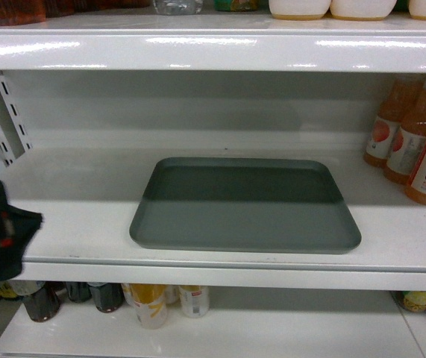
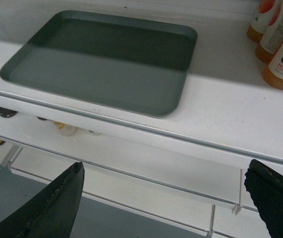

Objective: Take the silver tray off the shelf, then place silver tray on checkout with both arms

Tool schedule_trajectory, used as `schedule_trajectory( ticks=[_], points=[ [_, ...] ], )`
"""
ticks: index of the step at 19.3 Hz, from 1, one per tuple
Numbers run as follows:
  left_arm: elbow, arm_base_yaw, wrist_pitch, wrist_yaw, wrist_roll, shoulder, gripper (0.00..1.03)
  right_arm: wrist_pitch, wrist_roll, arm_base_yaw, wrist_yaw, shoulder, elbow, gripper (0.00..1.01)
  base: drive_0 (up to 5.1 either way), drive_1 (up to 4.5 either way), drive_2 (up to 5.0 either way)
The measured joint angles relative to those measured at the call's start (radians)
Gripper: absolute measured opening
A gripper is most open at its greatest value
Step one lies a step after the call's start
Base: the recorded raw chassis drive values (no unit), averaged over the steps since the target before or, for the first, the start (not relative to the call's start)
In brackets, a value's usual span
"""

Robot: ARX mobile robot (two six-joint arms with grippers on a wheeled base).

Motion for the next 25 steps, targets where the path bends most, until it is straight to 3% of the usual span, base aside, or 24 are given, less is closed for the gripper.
schedule_trajectory(
  ticks=[10,11,13,14,20,25],
  points=[
    [0.154,-0.038,0.059,0.006,0.043,0.298,0.98,0.100,0.026,0.028,0.027,0.303,0.143,0.98,0.0,0.00,0.0],
    [0.241,-0.041,0.062,-0.003,0.048,0.410,0.98,0.119,0.031,0.039,0.053,0.430,0.212,0.98,0.0,0.00,0.0],
    [0.480,-0.006,0.046,-0.024,0.047,0.685,0.98,0.095,0.086,0.097,0.112,0.727,0.470,0.98,0.0,0.00,0.0],
    [0.591,-0.007,0.002,-0.016,0.047,0.763,0.98,0.069,0.105,0.125,0.177,0.821,0.585,0.98,0.0,0.00,0.0],
    [0.770,-0.023,-0.116,-0.011,0.036,0.904,0.98,-0.063,0.110,0.142,0.272,1.000,0.807,0.98,0.0,0.00,0.0],
    [0.819,-0.035,-0.153,-0.005,-0.006,0.949,0.98,-0.194,0.160,0.141,0.291,1.089,0.969,0.98,0.0,0.00,0.0]
  ],
)
